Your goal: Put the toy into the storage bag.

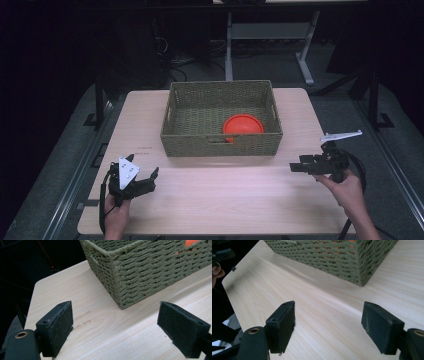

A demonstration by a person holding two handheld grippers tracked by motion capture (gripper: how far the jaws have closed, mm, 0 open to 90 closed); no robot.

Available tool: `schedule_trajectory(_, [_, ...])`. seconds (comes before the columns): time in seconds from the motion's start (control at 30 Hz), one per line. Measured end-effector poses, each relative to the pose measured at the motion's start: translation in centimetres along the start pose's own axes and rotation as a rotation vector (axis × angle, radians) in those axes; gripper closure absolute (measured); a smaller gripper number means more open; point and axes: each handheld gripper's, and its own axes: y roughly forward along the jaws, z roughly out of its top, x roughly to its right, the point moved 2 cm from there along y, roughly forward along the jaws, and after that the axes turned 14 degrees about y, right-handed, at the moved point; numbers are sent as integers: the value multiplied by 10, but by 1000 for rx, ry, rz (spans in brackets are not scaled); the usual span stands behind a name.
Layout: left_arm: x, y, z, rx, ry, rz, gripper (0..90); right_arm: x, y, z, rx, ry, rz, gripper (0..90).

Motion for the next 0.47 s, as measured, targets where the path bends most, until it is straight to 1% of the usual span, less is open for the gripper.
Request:
schedule_trajectory(0.07, [1, 0, 0, -1, -2, -1, 127, 4, 0, -7, -1, 6, 4, 263])
schedule_trajectory(0.13, [1, 1, 0, 2, -3, -3, 127, 5, 0, -10, -10, 6, -11, 263])
schedule_trajectory(0.17, [2, 1, 0, -1, -2, -4, 127, 6, -1, -13, -6, 2, -14, 263])
schedule_trajectory(0.27, [2, 0, 0, -4, 3, -5, 127, 7, -1, -17, -5, 11, -9, 264])
schedule_trajectory(0.3, [2, 0, 1, 0, 4, -3, 127, 8, 0, -22, -2, 8, -5, 263])
schedule_trajectory(0.37, [1, 0, 1, -3, 7, -3, 127, 8, 0, -25, -2, 3, -4, 263])
schedule_trajectory(0.4, [2, 1, 0, -4, 0, -2, 127, 9, 1, -29, 2, -2, -2, 263])
schedule_trajectory(0.47, [2, 1, 0, -6, 7, -4, 127, 7, 2, -38, 15, -8, 3, 248])
